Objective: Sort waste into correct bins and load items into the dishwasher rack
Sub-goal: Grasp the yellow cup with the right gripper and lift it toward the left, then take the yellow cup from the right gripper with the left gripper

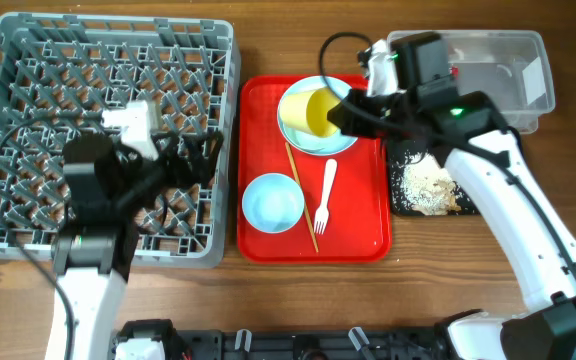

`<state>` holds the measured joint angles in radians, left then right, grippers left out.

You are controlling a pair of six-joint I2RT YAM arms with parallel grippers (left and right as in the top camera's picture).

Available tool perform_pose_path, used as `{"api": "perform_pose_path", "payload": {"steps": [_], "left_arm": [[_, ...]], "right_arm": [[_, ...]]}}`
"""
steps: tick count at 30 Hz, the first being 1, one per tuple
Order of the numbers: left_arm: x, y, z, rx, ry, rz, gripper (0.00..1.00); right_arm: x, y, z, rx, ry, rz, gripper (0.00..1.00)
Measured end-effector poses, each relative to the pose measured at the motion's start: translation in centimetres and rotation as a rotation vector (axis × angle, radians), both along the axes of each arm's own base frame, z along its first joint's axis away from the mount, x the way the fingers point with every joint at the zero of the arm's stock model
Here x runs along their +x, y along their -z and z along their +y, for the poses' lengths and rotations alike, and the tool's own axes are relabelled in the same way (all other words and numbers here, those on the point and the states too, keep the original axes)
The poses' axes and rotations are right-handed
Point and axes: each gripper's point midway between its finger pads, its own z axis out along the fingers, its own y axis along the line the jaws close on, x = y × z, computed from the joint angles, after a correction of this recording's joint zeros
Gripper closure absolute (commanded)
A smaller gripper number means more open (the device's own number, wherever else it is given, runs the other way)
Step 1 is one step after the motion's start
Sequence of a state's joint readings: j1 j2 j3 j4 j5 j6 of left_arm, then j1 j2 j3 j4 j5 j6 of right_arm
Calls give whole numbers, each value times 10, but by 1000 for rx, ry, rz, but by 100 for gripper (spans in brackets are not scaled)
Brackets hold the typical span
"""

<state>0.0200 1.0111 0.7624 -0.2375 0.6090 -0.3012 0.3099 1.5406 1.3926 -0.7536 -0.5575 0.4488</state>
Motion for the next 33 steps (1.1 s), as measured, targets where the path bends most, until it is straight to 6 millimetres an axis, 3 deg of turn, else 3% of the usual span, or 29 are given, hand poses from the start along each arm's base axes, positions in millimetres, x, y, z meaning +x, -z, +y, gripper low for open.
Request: {"api": "perform_pose_path", "payload": {"steps": [4,7,14,20,25,33], "left_arm": [[9,-39,-46,-234,325,-143,0],[-8,-61,-65,-329,556,-207,0],[-54,-85,-107,-341,836,-300,3],[-61,-99,-111,-321,875,-398,7],[-61,-101,-111,-325,872,-398,16],[-60,-101,-111,-327,867,-396,14]], "right_arm": [[-19,-34,30,236,-181,5,96],[-37,-57,44,375,-306,9,96],[-58,-76,51,497,-421,45,96],[-67,-79,57,516,-459,56,96],[-69,-81,58,526,-469,60,96],[-73,-78,56,526,-461,107,95]]}}
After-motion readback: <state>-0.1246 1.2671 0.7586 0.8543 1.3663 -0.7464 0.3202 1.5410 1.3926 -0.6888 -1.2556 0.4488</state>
